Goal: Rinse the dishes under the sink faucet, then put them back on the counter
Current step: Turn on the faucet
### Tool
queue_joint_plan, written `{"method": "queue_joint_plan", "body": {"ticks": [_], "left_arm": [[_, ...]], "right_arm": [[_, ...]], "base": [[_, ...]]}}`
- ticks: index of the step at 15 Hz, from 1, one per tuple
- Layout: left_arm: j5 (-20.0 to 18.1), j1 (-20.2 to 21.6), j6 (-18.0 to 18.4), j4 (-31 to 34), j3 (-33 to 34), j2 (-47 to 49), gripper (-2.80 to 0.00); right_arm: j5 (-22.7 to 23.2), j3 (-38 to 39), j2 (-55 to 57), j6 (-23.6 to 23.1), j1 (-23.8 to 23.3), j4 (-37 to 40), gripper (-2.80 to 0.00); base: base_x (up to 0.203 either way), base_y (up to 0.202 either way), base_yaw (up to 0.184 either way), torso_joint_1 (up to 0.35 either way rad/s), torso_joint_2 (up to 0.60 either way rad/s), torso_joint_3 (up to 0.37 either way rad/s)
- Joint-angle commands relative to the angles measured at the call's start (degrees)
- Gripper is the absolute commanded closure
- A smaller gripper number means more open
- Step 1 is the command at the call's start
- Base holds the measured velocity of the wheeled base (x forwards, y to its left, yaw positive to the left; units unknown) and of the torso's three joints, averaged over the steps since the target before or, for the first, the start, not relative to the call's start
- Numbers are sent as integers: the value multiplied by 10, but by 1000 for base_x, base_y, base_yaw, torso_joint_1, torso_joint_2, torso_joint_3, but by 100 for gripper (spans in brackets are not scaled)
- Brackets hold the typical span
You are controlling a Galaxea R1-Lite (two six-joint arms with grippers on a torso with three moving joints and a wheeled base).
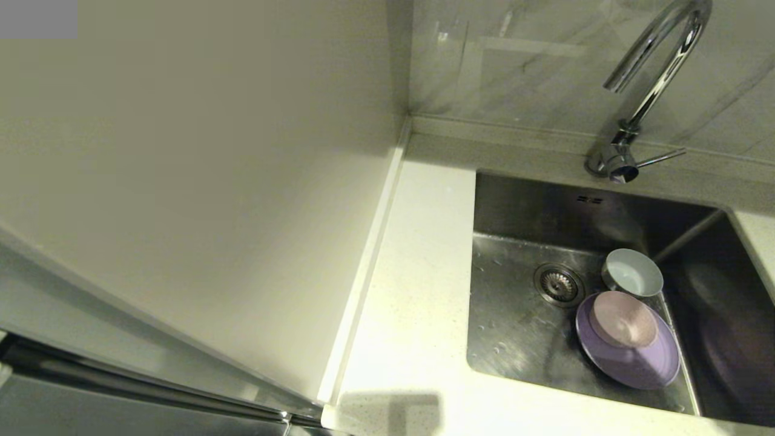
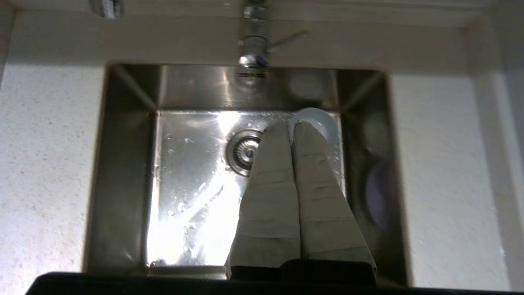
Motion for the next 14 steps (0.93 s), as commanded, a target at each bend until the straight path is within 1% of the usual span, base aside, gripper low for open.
{"method": "queue_joint_plan", "body": {"ticks": [1,3,5,8,10,12,14], "left_arm": [[0,0,0,-1,1,0,0],[0,0,0,-1,2,0,0],[0,0,0,0,2,0,0],[0,0,0,0,2,0,0],[0,0,0,-1,2,0,0],[0,0,0,-1,2,0,0],[0,0,0,0,2,0,0]], "right_arm": [[-57,-59,125,4,59,0,0],[-103,-106,201,9,80,-5,0],[-125,-139,259,14,91,-10,0],[-153,-187,321,34,95,-13,0],[-164,-193,339,36,93,-40,0],[-188,-193,354,35,87,-70,0],[-195,-194,359,35,75,-80,0]], "base": [[0,0,0,0,0,0],[0,0,0,0,0,0],[0,0,0,0,0,0],[0,0,0,0,0,0],[0,0,0,0,0,0],[0,0,0,0,0,0],[0,0,0,0,0,0]]}}
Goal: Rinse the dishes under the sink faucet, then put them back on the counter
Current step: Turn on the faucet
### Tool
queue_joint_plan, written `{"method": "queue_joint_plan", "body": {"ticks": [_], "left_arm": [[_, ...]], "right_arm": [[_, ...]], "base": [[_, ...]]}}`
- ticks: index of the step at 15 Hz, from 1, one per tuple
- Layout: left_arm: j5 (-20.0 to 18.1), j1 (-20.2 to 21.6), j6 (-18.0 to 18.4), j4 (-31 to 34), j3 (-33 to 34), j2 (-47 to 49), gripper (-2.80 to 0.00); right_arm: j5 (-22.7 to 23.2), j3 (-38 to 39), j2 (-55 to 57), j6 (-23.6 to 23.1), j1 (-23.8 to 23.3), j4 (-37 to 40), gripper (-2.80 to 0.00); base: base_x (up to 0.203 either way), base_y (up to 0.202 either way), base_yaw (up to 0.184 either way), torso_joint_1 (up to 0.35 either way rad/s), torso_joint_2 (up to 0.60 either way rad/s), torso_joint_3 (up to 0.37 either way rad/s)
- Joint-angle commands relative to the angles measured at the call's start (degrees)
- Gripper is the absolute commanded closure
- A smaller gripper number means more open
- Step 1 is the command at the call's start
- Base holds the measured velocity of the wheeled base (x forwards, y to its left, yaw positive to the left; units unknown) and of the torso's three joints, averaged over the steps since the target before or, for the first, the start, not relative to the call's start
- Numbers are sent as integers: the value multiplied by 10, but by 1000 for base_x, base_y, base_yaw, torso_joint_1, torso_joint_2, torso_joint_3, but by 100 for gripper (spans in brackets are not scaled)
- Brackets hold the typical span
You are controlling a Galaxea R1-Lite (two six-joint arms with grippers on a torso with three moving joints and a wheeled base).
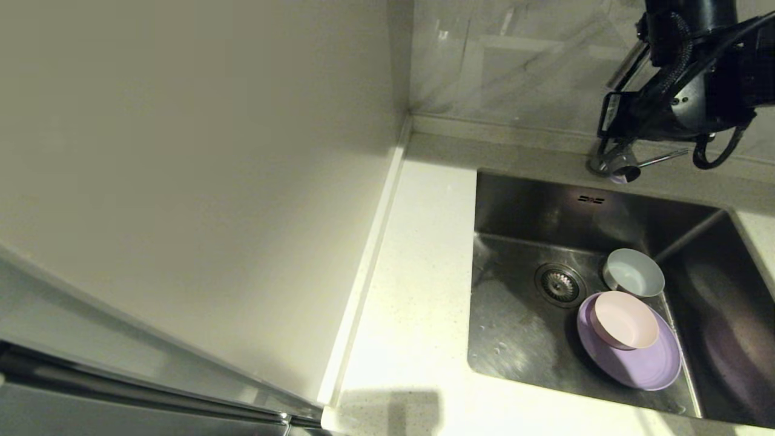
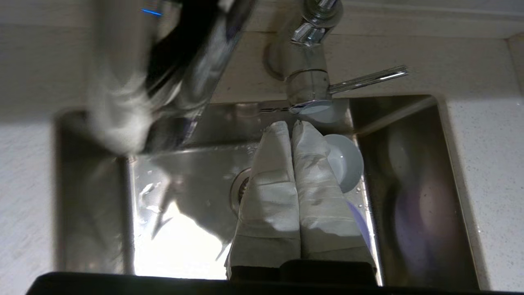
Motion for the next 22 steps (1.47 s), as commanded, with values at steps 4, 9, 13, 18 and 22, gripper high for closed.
{"method": "queue_joint_plan", "body": {"ticks": [4,9,13,18,22], "left_arm": [[0,0,0,0,2,0,0],[0,0,0,-1,2,0,0],[0,0,0,0,2,0,0],[0,0,0,0,2,0,0],[0,0,0,0,2,0,0]], "right_arm": [[-32,0,4,1,-42,-10,0],[-32,2,-12,3,-89,-12,0],[-34,2,17,1,-111,-34,0],[-64,0,68,-2,-114,-92,0],[-65,-2,74,-13,-151,-123,0]], "base": [[0,0,0,0,0,0],[0,0,0,0,0,0],[0,0,0,0,0,0],[0,0,0,0,0,0],[0,0,0,0,0,0]]}}
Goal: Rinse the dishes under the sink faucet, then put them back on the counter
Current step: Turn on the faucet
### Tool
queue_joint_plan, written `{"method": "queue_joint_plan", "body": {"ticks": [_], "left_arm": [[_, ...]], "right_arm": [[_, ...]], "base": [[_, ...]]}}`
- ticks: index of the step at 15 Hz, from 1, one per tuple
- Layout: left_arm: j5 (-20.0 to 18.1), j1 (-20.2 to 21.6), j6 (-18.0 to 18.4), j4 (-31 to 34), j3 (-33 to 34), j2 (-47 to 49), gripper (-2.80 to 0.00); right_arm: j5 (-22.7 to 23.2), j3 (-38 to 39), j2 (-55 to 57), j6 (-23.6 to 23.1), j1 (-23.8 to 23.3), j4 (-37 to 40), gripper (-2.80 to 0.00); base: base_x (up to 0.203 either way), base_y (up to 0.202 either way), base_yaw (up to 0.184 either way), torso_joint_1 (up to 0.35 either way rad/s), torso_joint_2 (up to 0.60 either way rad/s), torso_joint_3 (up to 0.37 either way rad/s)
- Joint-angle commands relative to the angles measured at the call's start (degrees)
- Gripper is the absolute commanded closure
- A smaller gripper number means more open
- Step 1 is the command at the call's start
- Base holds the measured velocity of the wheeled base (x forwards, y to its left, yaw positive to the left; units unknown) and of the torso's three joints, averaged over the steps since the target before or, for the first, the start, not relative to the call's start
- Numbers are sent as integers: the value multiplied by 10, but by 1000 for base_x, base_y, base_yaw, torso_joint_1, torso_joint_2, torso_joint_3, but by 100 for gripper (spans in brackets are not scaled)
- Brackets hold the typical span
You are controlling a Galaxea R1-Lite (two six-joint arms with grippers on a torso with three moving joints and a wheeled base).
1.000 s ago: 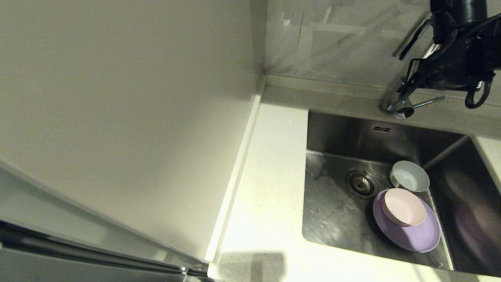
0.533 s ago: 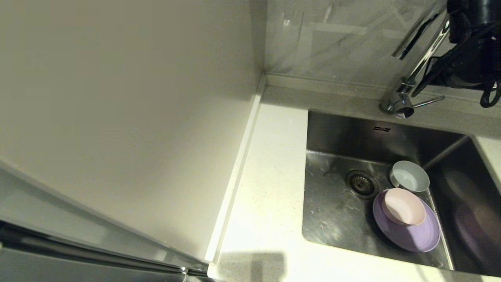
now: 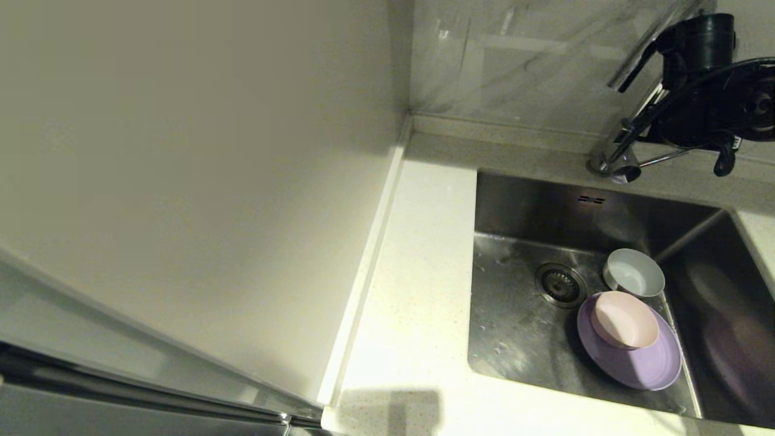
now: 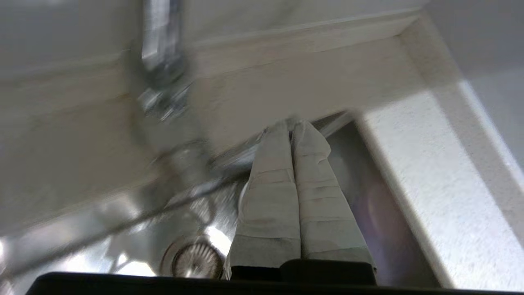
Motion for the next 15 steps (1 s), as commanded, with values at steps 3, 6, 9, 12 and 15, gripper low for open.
{"method": "queue_joint_plan", "body": {"ticks": [3,6,9,12,15], "left_arm": [[0,0,0,0,2,0,0],[0,0,0,0,2,0,0],[0,0,0,-1,2,0,0],[0,0,0,-1,2,0,0],[0,0,0,-1,2,0,0]], "right_arm": [[-12,0,-4,-10,-31,-19,0],[-12,0,0,-10,-32,-21,0],[-12,0,19,-15,-32,-33,0],[-12,-1,38,-19,-34,-50,0],[-12,-1,52,-19,-41,-54,0]], "base": [[0,0,0,0,0,0],[0,0,0,0,0,0],[0,0,0,0,0,0],[0,0,0,0,0,0],[0,0,0,0,0,0]]}}
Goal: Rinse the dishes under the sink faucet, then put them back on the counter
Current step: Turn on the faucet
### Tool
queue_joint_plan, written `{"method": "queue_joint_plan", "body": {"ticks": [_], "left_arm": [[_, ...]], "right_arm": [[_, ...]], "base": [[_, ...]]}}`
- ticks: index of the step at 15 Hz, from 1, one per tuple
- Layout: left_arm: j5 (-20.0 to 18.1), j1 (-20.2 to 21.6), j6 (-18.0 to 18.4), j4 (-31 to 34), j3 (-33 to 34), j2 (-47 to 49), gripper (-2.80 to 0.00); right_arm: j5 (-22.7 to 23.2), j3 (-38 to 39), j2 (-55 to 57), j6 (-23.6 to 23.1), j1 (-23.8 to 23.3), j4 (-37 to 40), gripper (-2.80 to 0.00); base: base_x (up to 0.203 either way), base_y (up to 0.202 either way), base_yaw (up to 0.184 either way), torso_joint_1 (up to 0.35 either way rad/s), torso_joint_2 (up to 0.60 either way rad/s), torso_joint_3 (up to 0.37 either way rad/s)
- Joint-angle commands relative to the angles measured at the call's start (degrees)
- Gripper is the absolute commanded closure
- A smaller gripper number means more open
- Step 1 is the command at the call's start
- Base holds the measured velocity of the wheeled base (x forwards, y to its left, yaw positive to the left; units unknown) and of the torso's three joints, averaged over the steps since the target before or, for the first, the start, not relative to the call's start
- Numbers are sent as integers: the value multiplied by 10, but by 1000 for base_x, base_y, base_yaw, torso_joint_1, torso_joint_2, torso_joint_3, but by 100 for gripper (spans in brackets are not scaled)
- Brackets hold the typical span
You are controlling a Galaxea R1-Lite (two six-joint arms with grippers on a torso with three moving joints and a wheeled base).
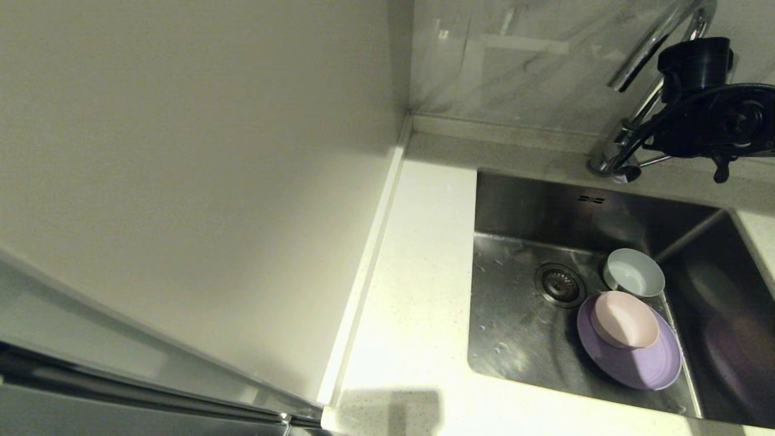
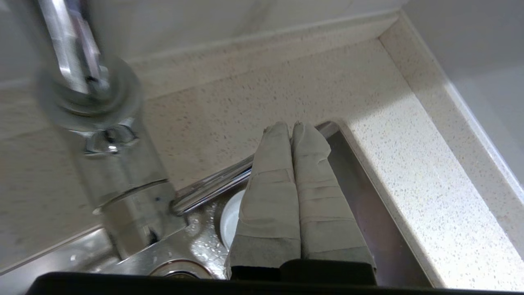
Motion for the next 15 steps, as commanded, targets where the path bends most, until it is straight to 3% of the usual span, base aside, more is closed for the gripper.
{"method": "queue_joint_plan", "body": {"ticks": [1,12,15], "left_arm": [[0,0,0,-1,2,0,0],[0,0,0,0,1,0,0],[0,0,0,0,2,0,0]], "right_arm": [[-2,-3,16,2,-6,1,0],[1,-6,23,-7,-13,-8,0],[-2,-5,12,-7,-14,29,0]], "base": [[0,0,0,0,0,0],[0,0,0,0,0,0],[0,0,0,0,0,0]]}}
